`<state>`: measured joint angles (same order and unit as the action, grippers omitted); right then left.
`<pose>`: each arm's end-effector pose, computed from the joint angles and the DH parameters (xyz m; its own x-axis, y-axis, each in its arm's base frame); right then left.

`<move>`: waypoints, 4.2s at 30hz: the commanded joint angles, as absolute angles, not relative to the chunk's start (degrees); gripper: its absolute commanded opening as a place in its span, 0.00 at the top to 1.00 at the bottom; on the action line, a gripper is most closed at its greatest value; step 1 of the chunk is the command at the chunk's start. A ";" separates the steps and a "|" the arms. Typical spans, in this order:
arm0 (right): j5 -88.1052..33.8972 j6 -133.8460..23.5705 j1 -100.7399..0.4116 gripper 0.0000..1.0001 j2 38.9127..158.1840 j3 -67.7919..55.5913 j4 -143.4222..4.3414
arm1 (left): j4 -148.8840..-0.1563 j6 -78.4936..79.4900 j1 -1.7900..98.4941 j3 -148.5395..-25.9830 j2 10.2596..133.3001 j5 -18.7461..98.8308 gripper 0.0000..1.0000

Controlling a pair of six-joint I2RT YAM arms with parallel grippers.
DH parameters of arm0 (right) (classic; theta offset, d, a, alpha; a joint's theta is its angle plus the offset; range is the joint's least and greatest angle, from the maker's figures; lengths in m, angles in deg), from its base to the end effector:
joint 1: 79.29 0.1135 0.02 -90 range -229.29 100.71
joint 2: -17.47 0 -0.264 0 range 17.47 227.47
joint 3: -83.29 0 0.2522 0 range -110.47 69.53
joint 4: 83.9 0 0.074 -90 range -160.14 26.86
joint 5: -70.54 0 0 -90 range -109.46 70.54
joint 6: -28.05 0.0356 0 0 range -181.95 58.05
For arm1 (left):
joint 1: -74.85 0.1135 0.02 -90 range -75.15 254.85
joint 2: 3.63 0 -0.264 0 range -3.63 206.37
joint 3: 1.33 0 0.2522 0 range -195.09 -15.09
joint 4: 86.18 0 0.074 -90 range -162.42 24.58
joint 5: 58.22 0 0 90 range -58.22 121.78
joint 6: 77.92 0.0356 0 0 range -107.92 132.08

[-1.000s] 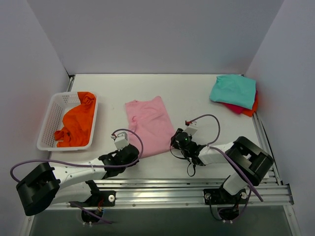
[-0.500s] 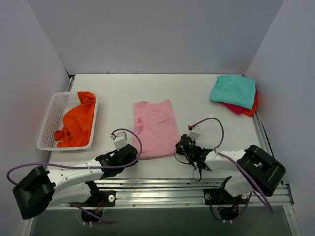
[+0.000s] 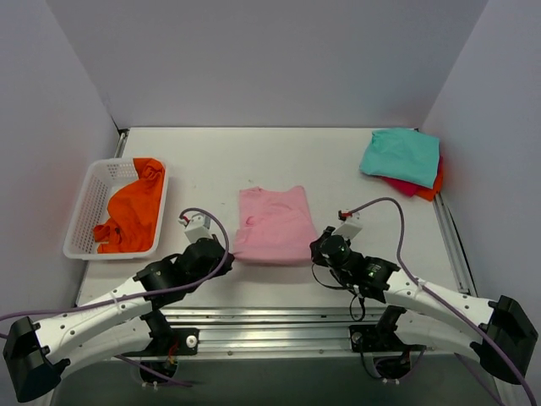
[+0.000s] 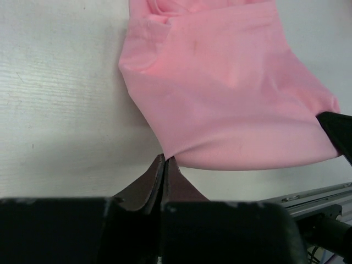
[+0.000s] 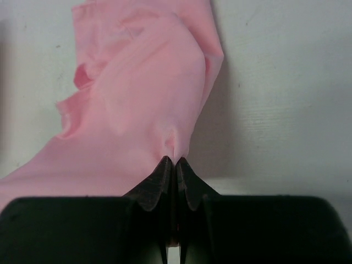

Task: Fold and stack the t-shirts
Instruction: Grab one side of the 2/3 rectangular tshirt with both arms, then fold the long partially folded tshirt into a neat square, then put the neatly folded tshirt into the corner of the board with the right arm

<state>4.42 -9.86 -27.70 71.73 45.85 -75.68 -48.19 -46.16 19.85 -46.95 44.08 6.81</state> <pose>0.1379 0.1507 0.2097 -0.5471 0.4712 -0.6919 -0.0928 0.7873 0.6095 0.1131 -0.1353 0.2312 -0.6683 -0.3895 -0.6338 -0.0207 0.8614 -0.5075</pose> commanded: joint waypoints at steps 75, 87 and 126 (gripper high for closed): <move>-9.44 -17.92 -51.25 0.00 133.83 8.01 -96.23 | -83.84 -21.23 64.13 -94.98 110.89 49.01 0.06; -15.51 -16.87 -50.20 1.00 142.62 4.24 -101.87 | -83.93 -20.62 64.22 -95.16 113.53 49.80 0.06; -4.97 -24.95 -88.52 1.00 120.74 -10.62 -77.53 | -95.18 -24.40 60.09 -82.50 112.04 55.51 0.06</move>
<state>-7.82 -27.01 -87.19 123.48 -11.74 -75.85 -92.86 -25.18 60.55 -81.13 112.75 54.13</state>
